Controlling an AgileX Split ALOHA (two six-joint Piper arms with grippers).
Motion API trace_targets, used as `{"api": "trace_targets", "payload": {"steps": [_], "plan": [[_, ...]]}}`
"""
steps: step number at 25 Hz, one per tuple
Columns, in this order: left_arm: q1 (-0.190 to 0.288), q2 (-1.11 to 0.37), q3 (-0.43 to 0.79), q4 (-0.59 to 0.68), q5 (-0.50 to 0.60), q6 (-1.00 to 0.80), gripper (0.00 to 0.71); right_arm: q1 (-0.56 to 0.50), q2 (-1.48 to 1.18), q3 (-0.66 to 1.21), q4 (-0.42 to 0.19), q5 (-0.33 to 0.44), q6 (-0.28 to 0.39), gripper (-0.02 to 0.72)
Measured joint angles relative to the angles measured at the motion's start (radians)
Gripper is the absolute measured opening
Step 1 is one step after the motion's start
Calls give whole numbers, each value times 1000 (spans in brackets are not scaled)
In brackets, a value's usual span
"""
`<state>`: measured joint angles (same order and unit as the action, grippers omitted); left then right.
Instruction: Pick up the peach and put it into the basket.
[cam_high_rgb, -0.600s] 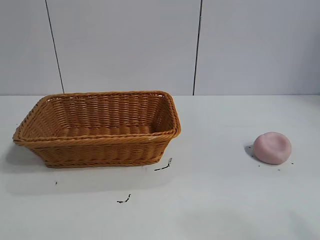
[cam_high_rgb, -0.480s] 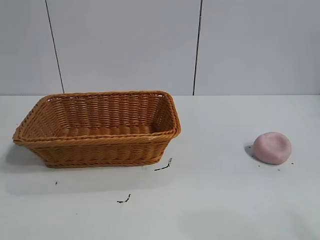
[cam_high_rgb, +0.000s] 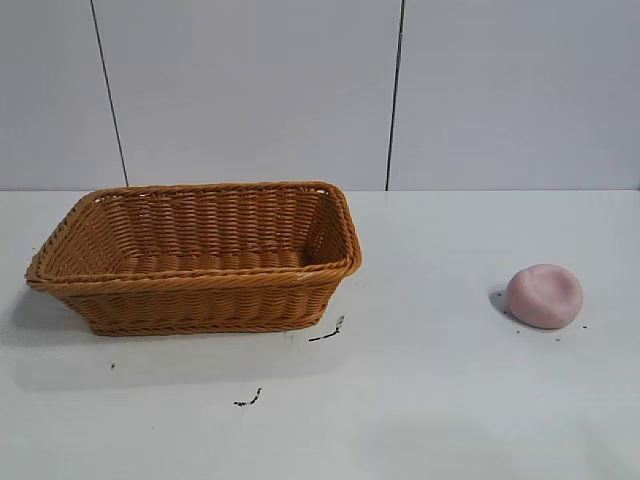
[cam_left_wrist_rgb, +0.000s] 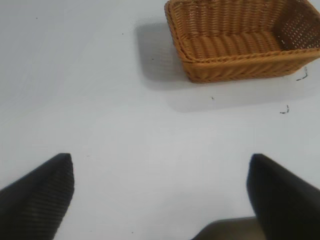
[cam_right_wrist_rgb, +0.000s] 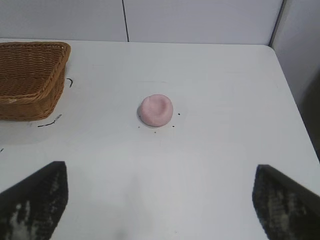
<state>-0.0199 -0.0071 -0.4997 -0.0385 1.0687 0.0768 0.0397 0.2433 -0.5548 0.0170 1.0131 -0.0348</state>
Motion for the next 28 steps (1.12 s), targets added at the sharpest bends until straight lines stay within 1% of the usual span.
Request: {"api": "trace_targets", "payload": {"steps": [4,8,10,17,19,22,24,26,28], "plan": [[0,0,0,0,0,0,692,0,283,-101,0,-3,0,689],[0,0,0,0,0,0,692,0,569,-218,0,-30,0,689],[0,0,0,0,0,0,692,0,720,-290,0,-42,0,689],[0,0,0,0,0,0,692,3,1174,-568,-3,-47,0,689],[0,0,0,0,0,0,692,23,1268,-633,-11,-48,-5,689],[0,0,0,0,0,0,692,63,1399,-712,-26,-72,-8,689],[0,0,0,0,0,0,692,72,1474,-753,-29,-93,6,689],[0,0,0,0,0,0,692,71,1542,-777,-35,-109,35,689],[0,0,0,0,0,0,692,69,1605,-790,-42,-129,46,689]]}}
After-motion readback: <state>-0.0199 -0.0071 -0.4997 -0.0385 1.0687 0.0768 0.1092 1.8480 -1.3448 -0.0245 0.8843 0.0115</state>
